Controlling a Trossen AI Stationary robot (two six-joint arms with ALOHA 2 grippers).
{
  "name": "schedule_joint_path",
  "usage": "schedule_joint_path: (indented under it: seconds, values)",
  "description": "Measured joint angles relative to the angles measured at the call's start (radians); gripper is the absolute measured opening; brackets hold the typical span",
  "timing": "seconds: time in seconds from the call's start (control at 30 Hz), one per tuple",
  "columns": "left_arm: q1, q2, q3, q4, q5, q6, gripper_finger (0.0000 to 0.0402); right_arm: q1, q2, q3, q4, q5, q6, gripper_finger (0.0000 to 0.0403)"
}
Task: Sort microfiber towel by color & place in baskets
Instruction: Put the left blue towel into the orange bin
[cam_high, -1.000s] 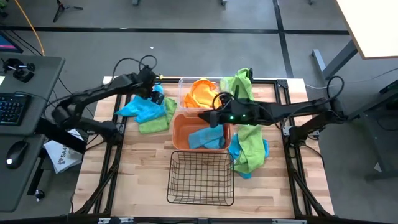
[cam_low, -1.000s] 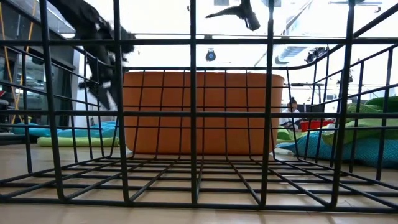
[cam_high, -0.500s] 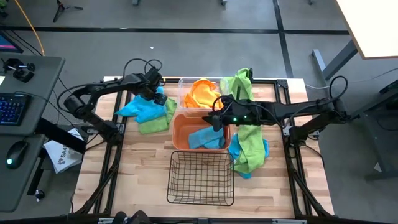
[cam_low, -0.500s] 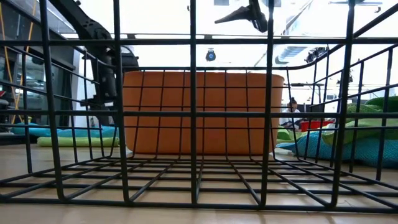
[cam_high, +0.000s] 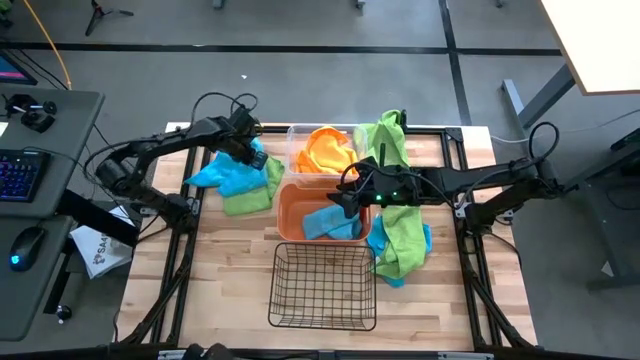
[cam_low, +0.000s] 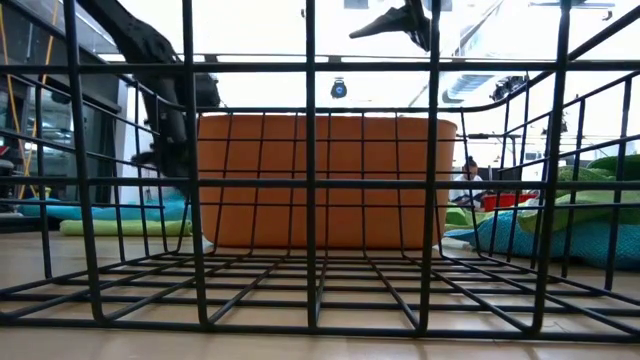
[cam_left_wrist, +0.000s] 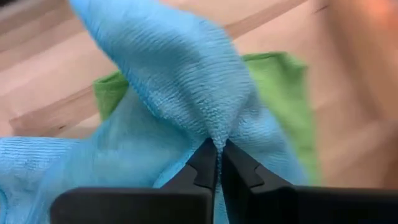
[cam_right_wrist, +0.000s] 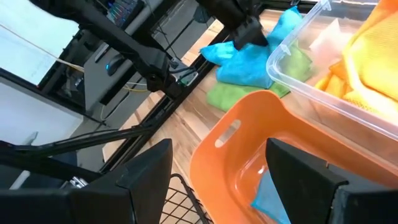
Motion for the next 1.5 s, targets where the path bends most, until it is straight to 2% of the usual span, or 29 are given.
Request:
schedule_joint_path:
  seconds: [0.17, 0.3, 0.4, 0.5, 0.57, 0.67, 0.8, 0.93, 1.07, 1.27, 1.5]
  values:
    - [-0.028, -0.229, 0.0, -0.026, 0.019, -0.035, 0.0001, 0.0, 0.0, 0.0, 0.032, 0.0, 0.001, 0.0254]
    - [-0.085, -0.45, 0.0, 0.016, 0.12, -0.092, 0.0001, 0.0, -0.009, 0.002, 0.199, 0.001, -0.042, 0.0254]
    - [-0.158, -0.594, 0.016, 0.063, 0.146, -0.19, 0.0, 0.0, -0.026, 0.004, 0.349, 0.003, -0.141, 0.0254]
    - [-0.248, -0.686, 0.058, 0.145, 0.14, -0.254, 0.0, 0.0, -0.058, 0.004, 0.462, 0.003, -0.24, 0.0254]
    - [-0.312, -0.705, 0.096, 0.223, 0.133, -0.311, 0.0, 0.0, -0.086, 0.004, 0.502, 0.003, -0.301, 0.0254]
    - [-0.407, -0.684, 0.167, 0.369, 0.13, -0.333, 0.0, -0.003, -0.125, 0.005, 0.512, 0.027, -0.357, 0.0254]
    - [-0.539, -0.583, 0.27, 0.5, 0.129, -0.331, 0.0, -0.004, -0.174, 0.005, 0.493, 0.109, -0.425, 0.0254]
    - [-0.691, -0.457, 0.377, 0.539, 0.138, -0.297, 0.0, -0.004, -0.206, 0.005, 0.463, 0.155, -0.464, 0.0254]
    - [-0.813, -0.349, 0.457, 0.564, 0.111, -0.162, 0.0, -0.004, -0.223, 0.005, 0.414, 0.189, -0.475, 0.0254]
    - [-0.86, -0.195, 0.459, 0.645, 0.047, 0.043, 0.0, -0.004, -0.224, 0.005, 0.334, 0.191, -0.467, 0.0254]
    - [-0.806, -0.114, 0.46, 0.656, -0.01, 0.144, 0.0, 0.021, -0.234, 0.004, 0.314, 0.18, -0.451, 0.0254]
